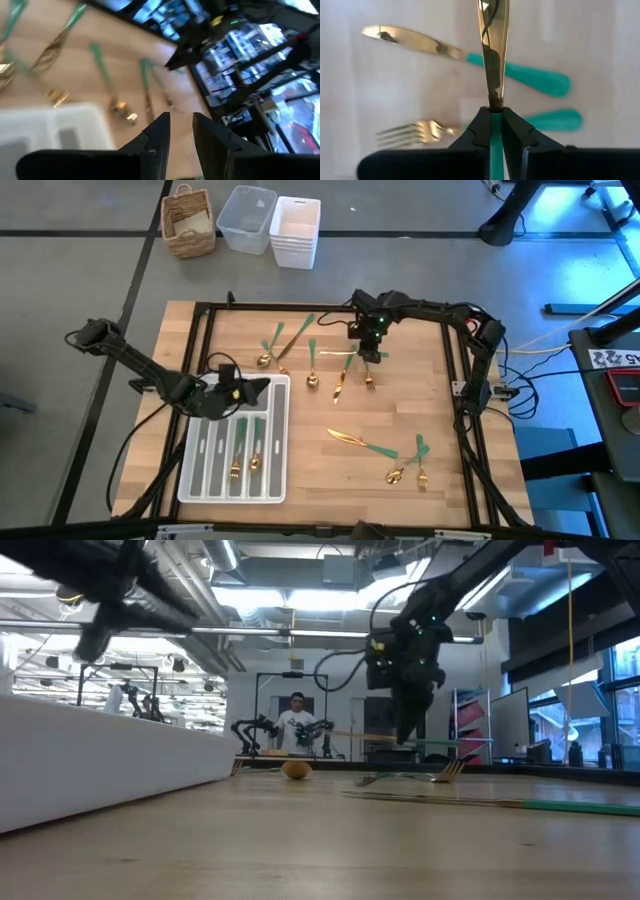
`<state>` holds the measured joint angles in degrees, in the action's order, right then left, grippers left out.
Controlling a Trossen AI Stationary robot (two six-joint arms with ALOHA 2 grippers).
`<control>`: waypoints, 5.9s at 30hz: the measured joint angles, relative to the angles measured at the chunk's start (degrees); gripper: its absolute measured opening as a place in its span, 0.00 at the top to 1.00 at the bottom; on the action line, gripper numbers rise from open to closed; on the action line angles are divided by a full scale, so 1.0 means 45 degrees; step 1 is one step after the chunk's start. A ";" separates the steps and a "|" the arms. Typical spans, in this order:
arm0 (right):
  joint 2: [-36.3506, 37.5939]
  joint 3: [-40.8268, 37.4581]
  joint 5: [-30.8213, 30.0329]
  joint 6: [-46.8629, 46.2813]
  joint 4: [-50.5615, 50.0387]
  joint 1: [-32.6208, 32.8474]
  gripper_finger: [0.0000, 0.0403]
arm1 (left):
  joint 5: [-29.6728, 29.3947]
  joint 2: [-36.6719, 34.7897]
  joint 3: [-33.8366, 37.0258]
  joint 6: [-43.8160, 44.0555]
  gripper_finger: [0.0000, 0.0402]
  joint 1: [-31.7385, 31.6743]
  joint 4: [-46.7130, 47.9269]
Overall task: Sort silverware
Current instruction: Put the green knife on the silverware tray
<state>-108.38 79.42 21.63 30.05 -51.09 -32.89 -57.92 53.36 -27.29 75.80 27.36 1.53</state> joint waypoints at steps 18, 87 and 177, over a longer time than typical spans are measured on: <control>0.0024 0.1683 0.1438 -0.4878 0.1771 0.3070 0.94 | 0.8053 0.1593 -0.0005 -1.5287 0.81 -0.2775 -0.7490; 0.0044 0.1796 0.3772 -1.1100 0.5484 0.5068 0.94 | 1.0853 0.4357 -0.5527 -2.1553 0.67 -0.5021 0.3078; 0.0044 0.9844 -0.1589 -0.3256 -0.2603 0.1307 0.62 | 0.9032 0.2715 -0.7657 1.1724 0.97 0.5531 1.4314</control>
<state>-108.18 123.72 14.49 15.40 -62.81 -27.01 -17.28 65.58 -61.75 128.56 52.25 65.95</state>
